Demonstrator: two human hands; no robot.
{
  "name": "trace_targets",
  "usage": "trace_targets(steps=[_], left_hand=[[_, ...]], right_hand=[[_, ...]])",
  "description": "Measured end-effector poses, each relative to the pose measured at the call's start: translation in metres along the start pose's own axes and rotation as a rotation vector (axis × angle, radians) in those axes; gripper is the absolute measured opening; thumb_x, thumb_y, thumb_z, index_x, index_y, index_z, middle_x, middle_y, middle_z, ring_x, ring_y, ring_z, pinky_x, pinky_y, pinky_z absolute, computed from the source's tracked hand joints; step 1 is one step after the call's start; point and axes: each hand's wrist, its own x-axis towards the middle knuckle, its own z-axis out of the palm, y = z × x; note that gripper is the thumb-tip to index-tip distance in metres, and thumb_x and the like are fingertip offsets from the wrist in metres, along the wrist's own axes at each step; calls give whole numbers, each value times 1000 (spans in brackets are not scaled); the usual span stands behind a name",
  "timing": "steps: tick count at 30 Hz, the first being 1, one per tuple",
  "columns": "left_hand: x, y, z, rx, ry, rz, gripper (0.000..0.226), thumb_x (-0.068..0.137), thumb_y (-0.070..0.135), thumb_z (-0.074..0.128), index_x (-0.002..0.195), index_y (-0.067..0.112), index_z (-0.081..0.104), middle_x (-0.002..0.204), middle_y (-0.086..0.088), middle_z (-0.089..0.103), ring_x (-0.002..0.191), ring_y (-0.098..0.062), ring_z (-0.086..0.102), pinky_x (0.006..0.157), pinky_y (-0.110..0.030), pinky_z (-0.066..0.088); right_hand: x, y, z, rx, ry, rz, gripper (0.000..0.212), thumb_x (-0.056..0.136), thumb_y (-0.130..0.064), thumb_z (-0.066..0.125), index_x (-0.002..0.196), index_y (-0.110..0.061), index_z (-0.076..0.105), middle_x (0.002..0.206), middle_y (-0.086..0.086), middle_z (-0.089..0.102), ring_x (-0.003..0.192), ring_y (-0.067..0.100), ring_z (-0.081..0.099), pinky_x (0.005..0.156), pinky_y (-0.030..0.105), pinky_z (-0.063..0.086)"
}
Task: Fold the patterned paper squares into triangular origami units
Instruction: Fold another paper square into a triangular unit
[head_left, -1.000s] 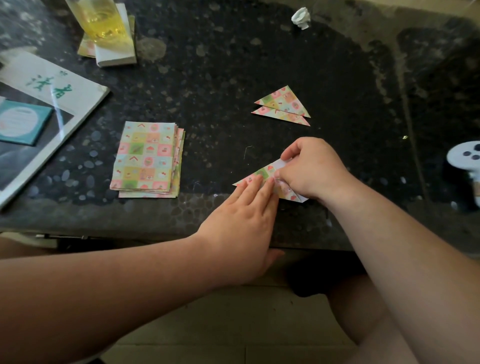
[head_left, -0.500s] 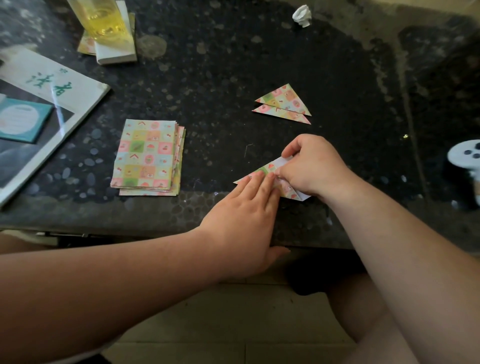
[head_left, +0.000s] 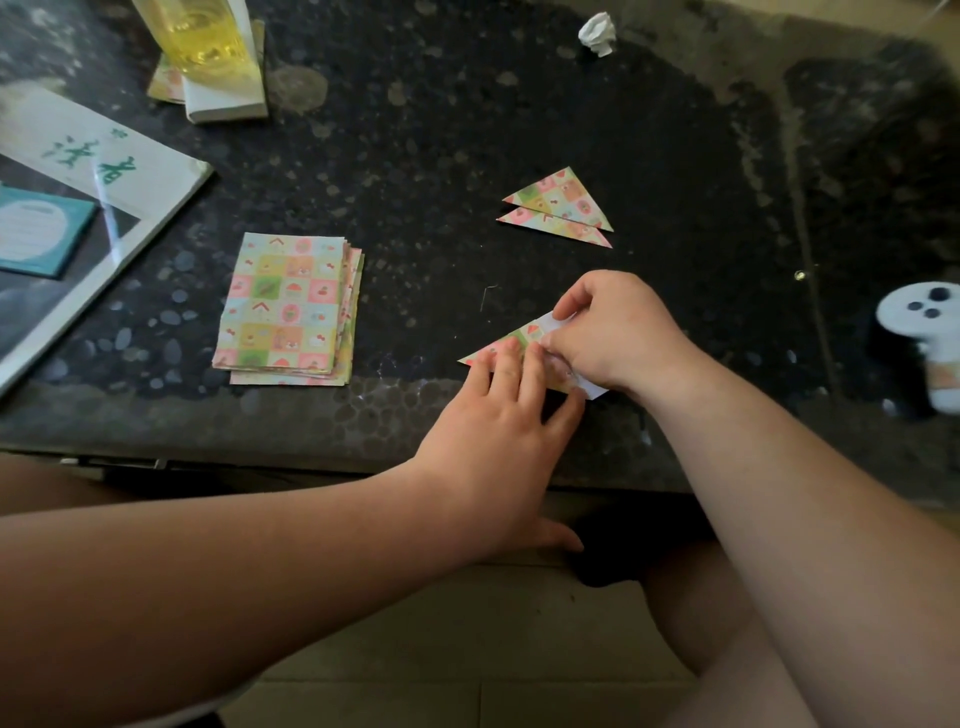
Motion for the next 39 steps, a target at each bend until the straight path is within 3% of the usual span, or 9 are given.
trace_targets(steps=[8,13,21,25,28,30,32,35,39], left_hand=[[2,1,4,33,10,8,134,65,98,46,161,19,-3,162,-37,-5,149,-56,-2,120,-64,10],[1,3,4,40,0,15,134,67,98,44,160,21,-13,161,-36,-13,150,-56,-8,121,-63,5],[-3,0,-5,18,-97,6,129,72,97,37,160,21,-16,160,-34,-22,150,-51,-18,124,-59,-4],[-11,-19,-12,-64,-155,26,118,76,96,29,161,25,-11,165,-20,-22,152,-34,-24,126,-46,-10],[-12,-37,-32,-152,-161,-9,98,80,90,31,159,32,23,170,-6,11,157,-23,1,126,-49,-3],[-9,-49,-52,-260,40,-153,56,86,75,43,121,34,59,139,6,53,135,-19,44,115,-41,28],[-1,-63,-69,-424,251,-362,30,91,54,63,81,26,61,93,10,62,90,-12,58,75,-30,42],[13,-67,-73,-622,-29,-490,31,88,45,74,71,19,68,61,6,69,57,-9,63,53,-24,41],[36,-58,-55,-647,-343,-450,30,91,41,73,84,11,73,61,6,73,46,-9,66,59,-25,53]], right_hand=[[1,3,-11,-124,-57,-4,19,86,-35,82,86,-23,67,89,-4,66,86,14,62,71,30,51],[-5,12,-25,-174,-393,77,40,87,-51,74,83,-12,76,69,2,76,49,15,53,60,29,47],[0,19,-24,-106,-471,149,43,84,-56,78,75,-14,72,65,0,74,49,15,46,64,30,41],[2,20,-23,-106,-496,152,37,88,-50,77,80,-14,70,62,-1,73,43,13,48,58,27,38],[4,19,-22,-124,-499,161,41,86,-53,78,89,-13,70,66,0,76,42,13,50,56,26,38],[5,19,-23,-139,-494,177,45,83,-55,79,94,-13,70,69,1,77,45,13,53,57,27,40],[5,19,-23,-150,-498,188,44,84,-54,79,94,-12,70,68,0,76,46,13,55,58,27,41],[5,22,-21,-133,-491,164,43,85,-53,78,90,-11,71,62,-2,74,40,10,54,52,24,38],[3,23,-20,-110,-476,154,44,84,-53,79,93,-11,72,62,-1,73,40,9,56,50,22,37]])
